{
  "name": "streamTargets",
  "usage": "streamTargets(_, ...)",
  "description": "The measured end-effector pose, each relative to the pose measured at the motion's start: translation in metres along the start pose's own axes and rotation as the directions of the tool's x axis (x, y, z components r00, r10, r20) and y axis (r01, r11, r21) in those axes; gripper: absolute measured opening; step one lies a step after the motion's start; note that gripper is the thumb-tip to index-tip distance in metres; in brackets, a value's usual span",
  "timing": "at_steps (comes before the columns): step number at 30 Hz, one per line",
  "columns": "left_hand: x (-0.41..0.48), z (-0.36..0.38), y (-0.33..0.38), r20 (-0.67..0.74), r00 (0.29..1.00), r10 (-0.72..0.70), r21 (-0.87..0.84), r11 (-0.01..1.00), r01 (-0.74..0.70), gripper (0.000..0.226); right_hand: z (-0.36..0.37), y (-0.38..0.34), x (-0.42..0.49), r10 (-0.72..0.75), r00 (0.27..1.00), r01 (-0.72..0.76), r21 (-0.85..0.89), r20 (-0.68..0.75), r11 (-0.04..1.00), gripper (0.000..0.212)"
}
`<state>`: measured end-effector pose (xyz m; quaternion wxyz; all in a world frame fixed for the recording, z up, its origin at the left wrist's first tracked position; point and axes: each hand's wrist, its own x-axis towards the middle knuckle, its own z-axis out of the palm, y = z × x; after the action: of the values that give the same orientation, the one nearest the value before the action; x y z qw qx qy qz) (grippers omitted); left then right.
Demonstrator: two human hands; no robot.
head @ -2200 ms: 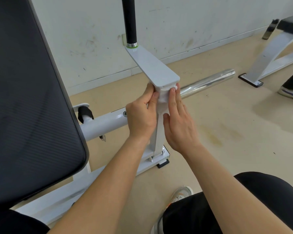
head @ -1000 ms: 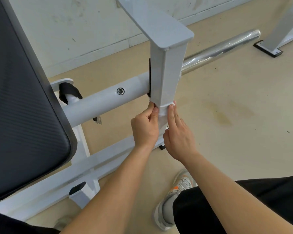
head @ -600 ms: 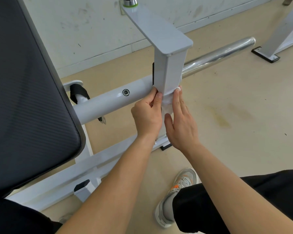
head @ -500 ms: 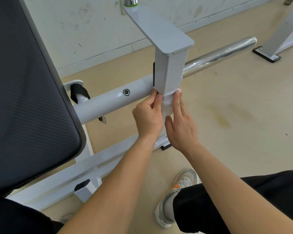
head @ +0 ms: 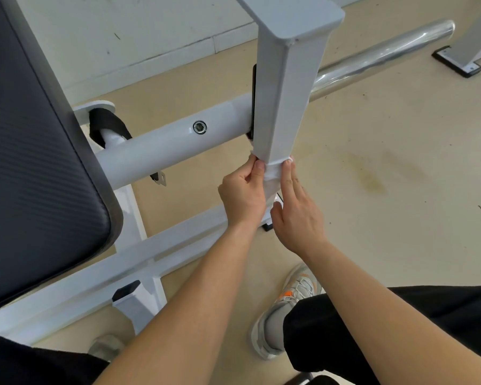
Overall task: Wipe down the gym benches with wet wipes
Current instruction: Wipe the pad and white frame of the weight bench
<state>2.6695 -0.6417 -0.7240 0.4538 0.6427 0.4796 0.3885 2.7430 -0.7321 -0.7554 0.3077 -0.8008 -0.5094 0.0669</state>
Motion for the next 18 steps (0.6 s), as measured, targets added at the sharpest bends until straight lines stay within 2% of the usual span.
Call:
streamTargets(9, 0.001, 0.01, -0.04, 0.078, 0.987, -0.138, 0.035, 0.99, 0.136, 0.023, 0.037, 0.009, -0.009, 0.142, 0.985, -0.145, 0.018, 0.093, 0.989, 0.087)
streamTargets(18, 0.003, 0.022, -0.08, 0.123, 0.956, -0.266, 0.067, 0.963, 0.26, 0.022, 0.065, 0.025, -0.017, 0.232, 0.95, -0.243, 0.028, 0.207, 0.97, 0.081)
